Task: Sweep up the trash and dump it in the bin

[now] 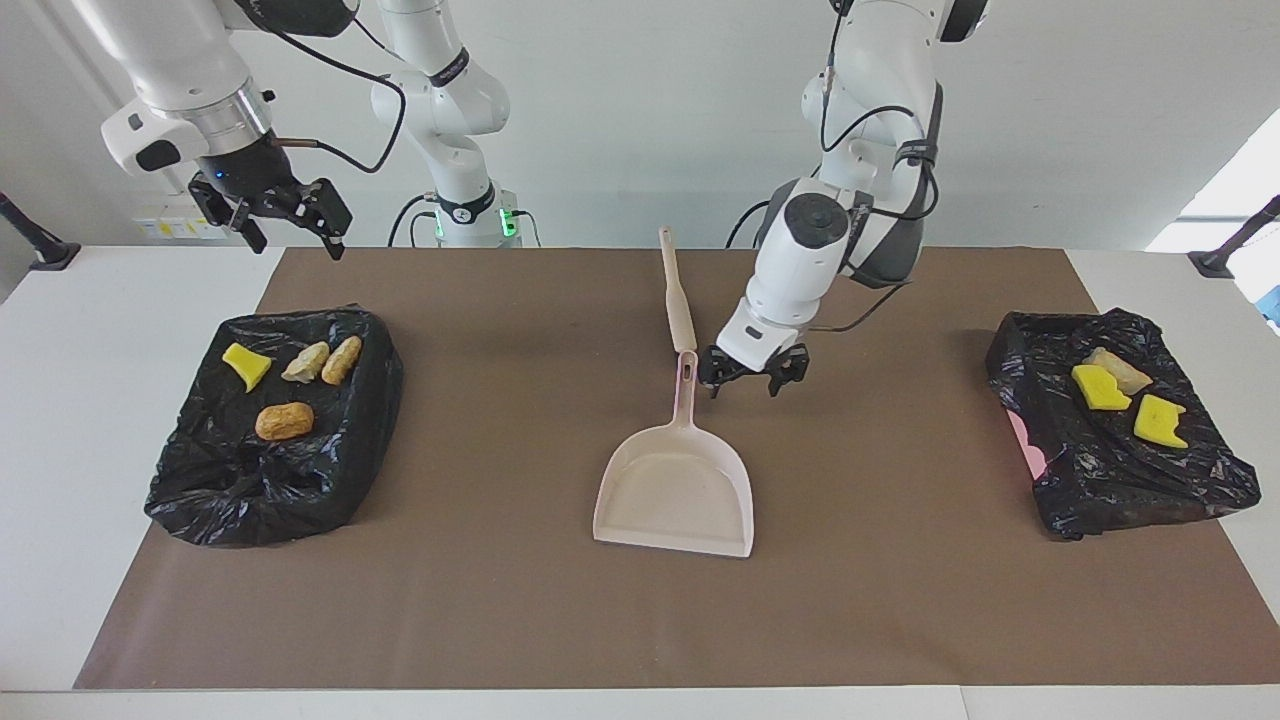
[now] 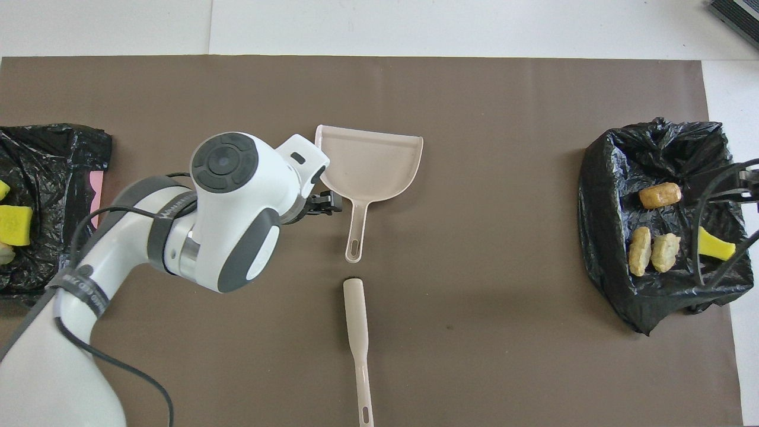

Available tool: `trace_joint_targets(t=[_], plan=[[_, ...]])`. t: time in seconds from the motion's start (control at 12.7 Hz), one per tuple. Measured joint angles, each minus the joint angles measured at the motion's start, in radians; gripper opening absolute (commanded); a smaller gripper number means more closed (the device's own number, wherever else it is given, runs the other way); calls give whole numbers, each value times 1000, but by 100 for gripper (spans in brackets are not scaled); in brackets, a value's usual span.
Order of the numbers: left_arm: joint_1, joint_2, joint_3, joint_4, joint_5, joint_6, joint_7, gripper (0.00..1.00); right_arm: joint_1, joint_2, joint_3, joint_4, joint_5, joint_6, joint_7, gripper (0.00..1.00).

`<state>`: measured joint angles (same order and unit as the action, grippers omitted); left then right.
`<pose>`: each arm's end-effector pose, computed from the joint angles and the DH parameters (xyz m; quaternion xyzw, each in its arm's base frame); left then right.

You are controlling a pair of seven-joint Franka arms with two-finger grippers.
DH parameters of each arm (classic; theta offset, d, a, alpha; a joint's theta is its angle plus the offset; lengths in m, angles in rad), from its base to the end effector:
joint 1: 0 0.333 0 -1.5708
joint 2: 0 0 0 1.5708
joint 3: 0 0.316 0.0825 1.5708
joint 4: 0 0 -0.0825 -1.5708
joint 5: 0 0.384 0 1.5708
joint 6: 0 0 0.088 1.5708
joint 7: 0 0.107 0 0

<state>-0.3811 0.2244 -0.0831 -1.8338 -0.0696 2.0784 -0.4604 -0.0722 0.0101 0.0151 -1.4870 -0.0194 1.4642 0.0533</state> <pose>0.5530 -0.2778 0.4112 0.9990 0.0158 -0.0085 0.0402 0.5460 -0.0335 0.6489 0.9982 -0.0560 -0.0165 0.0095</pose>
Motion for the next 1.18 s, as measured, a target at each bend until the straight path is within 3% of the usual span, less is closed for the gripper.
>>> trace_joint_targets(t=[0.55, 1.18], plan=[[266, -126, 5, -4, 0, -236, 306, 100, 0, 0, 0, 0, 0, 0, 0, 100], [439, -186, 6, 18, 54, -300, 526, 100, 0, 0, 0, 0, 0, 0, 0, 100]])
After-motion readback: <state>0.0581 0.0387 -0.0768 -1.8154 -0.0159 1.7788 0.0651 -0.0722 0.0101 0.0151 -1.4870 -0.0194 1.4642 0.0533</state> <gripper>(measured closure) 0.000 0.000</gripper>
